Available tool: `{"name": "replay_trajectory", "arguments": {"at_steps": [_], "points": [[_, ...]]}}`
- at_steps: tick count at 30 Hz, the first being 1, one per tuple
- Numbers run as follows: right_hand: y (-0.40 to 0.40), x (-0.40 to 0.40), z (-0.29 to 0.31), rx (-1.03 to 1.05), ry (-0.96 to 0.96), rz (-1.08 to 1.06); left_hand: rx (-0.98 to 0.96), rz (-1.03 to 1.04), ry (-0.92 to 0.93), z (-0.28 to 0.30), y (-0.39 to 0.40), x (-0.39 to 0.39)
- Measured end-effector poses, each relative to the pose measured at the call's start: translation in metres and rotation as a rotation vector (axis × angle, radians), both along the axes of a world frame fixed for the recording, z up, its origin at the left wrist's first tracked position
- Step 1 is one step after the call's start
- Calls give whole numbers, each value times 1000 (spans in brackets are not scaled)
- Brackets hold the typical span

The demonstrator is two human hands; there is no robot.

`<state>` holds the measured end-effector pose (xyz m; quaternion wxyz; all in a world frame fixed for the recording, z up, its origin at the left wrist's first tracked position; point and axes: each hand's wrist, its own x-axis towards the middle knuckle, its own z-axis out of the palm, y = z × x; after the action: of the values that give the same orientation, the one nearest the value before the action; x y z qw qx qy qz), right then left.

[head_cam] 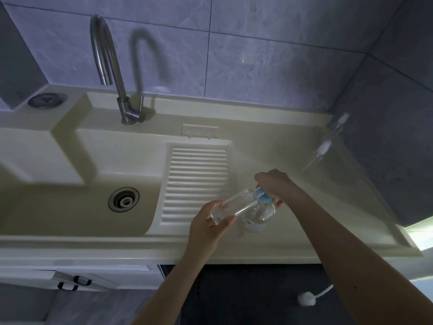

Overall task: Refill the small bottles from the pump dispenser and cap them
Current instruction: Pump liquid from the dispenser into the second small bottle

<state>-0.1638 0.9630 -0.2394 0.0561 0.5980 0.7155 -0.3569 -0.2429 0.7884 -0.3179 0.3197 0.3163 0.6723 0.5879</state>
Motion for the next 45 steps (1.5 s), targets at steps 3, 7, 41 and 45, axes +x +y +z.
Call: {"name": "replay_trajectory", "arguments": {"at_steps": [3,7,41,45], "points": [[-2,-2,1,13,9,-28,6,0,27,-1,-1,0],[0,-3,4,-63,-21,-3,16,10,17,-3,0,2],[4,-6,13,-331,-82,33,14,26,29,8,-1,3],[5,-3,16,-394,-85,39,20,16,15,9,-1,3]]}}
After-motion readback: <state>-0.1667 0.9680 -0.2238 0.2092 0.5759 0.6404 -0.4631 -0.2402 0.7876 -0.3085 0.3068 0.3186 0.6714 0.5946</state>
